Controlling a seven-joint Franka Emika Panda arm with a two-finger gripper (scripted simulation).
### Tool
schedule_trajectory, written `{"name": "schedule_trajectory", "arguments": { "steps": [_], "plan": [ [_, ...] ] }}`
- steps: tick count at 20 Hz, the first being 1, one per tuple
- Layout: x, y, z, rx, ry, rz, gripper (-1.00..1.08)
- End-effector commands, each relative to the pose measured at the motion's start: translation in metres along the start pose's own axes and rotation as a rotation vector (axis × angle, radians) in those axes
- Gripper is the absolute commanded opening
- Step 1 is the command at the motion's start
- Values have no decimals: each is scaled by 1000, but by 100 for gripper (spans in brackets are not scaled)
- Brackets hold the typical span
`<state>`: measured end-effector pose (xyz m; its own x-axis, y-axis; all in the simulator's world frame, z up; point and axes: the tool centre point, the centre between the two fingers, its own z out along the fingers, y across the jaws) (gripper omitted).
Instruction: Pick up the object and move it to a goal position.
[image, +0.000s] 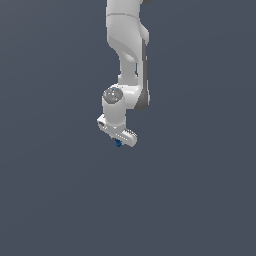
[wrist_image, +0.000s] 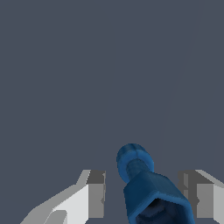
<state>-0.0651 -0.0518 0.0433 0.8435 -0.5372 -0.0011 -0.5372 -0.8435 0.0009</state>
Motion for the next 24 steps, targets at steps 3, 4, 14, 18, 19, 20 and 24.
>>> {"name": "schedule_trajectory", "arguments": {
  "steps": [3,4,14,18,19,20,24],
  "plan": [
    [0,0,1,1,1,0,-100],
    [0,0,1,1,1,0,-100],
    [3,-3,-1,1,1,1,-100],
    [8,-12,-4,1,1,1,-100],
    [10,-15,-6,1,1,1,-100],
    [13,-18,-7,1,1,1,-100],
    [24,-34,-13,0,2,1,-100]
  ]
}}
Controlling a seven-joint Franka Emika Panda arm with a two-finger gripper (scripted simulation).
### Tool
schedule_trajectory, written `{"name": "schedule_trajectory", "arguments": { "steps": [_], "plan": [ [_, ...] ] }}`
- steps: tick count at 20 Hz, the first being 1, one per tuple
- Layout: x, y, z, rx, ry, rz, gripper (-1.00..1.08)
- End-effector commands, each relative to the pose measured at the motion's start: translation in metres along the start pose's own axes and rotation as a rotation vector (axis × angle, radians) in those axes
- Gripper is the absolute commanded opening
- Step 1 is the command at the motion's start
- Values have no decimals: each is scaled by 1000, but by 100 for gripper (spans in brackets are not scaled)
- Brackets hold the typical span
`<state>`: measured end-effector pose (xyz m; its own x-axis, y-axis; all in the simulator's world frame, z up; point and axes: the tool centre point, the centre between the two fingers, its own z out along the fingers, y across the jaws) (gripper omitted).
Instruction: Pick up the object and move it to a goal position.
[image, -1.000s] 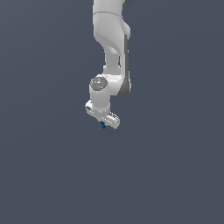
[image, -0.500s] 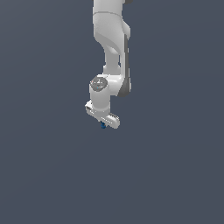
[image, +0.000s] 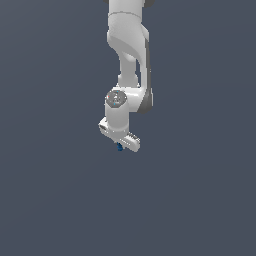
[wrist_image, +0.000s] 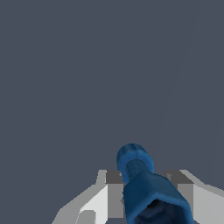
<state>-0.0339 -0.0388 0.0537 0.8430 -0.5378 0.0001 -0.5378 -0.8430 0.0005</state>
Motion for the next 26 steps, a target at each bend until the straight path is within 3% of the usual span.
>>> {"name": "schedule_trajectory", "arguments": {
  "steps": [1,16,26],
  "plan": [
    [8,-11,-5,0,0,0,-100],
    [62,-90,-34,0,0,-1,-100],
    [81,-116,-44,0,0,-1,-100]
  ]
}}
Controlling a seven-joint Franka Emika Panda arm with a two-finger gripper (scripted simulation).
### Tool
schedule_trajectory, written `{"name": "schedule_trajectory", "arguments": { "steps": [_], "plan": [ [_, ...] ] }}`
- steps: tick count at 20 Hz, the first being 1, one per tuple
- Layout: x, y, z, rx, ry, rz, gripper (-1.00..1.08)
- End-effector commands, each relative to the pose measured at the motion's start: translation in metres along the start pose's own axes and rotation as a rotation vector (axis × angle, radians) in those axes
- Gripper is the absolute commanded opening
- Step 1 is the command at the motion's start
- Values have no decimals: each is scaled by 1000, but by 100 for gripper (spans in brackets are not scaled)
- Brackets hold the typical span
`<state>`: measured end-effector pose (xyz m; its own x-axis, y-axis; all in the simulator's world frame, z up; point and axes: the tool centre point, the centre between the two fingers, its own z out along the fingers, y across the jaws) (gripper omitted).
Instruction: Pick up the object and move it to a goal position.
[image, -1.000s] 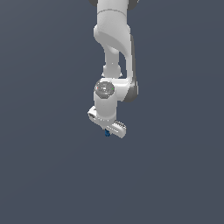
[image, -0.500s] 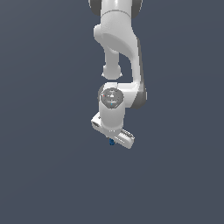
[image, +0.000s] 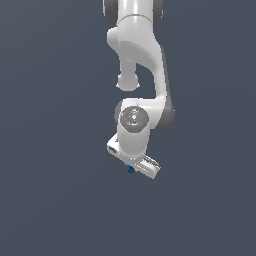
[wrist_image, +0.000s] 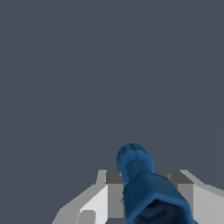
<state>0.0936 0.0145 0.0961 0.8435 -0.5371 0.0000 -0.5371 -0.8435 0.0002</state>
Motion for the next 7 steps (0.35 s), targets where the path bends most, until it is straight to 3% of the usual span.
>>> {"name": "schedule_trajectory", "arguments": {
  "steps": [1,7],
  "plan": [
    [3,-4,-2,0,0,0,-100],
    [6,-8,-3,0,0,0,-100]
  ]
}}
